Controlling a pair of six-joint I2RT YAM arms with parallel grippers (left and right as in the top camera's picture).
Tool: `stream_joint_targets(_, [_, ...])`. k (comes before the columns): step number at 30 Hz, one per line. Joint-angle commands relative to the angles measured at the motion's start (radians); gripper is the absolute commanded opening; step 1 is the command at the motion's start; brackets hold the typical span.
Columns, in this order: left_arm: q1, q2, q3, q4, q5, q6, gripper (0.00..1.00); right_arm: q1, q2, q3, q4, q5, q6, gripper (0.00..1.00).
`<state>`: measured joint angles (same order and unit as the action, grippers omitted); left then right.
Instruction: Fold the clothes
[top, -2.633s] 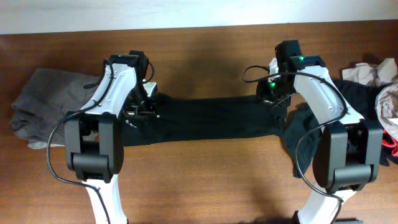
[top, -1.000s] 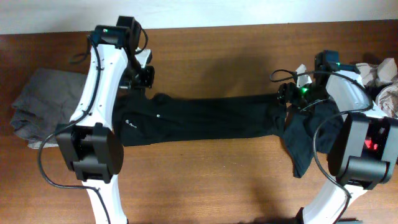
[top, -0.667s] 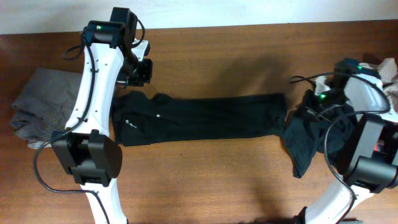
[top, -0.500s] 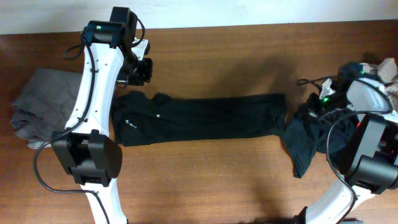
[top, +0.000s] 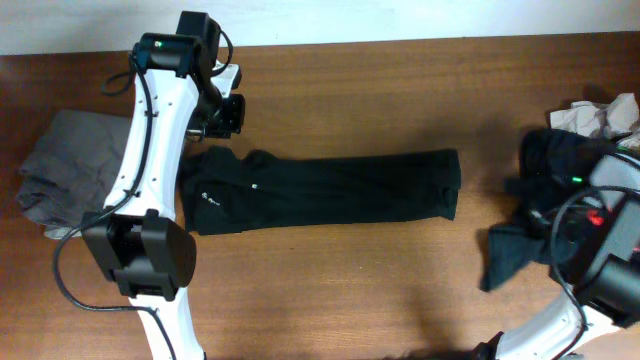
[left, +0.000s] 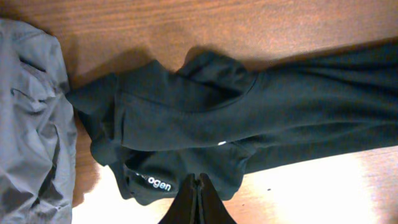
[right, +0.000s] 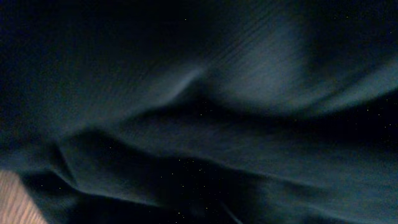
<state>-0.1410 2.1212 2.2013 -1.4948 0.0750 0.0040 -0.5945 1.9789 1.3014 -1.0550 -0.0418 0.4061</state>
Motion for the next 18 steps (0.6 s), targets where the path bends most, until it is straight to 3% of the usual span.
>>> stream_joint_targets(1, [0.0, -0.084, 0.022, 0.014, 0.004, 0.019, 0.02, -0.042, -0.068, 0.067, 0.0, -0.078, -0.049, 0.04])
stream_joint_targets(5, [0.0, -0.143, 0.056, 0.026, 0.003, 0.019, 0.03, -0.023, -0.121, 0.099, 0.003, -0.341, -0.23, 0.05])
stream_joint_targets(8, [0.0, -0.196, 0.087, 0.023, 0.003, 0.019, 0.13, 0.013, -0.159, 0.101, -0.014, -0.537, -0.334, 0.14])
stream_joint_targets(13, [0.0, -0.303, 0.092, 0.035, 0.003, 0.019, 0.27, 0.127, -0.169, 0.094, -0.053, -0.612, -0.434, 0.69])
stream_joint_targets(18, [0.0, -0.349, 0.092, 0.035, 0.003, 0.019, 0.31, 0.241, -0.135, 0.089, -0.019, -0.545, -0.434, 0.82])
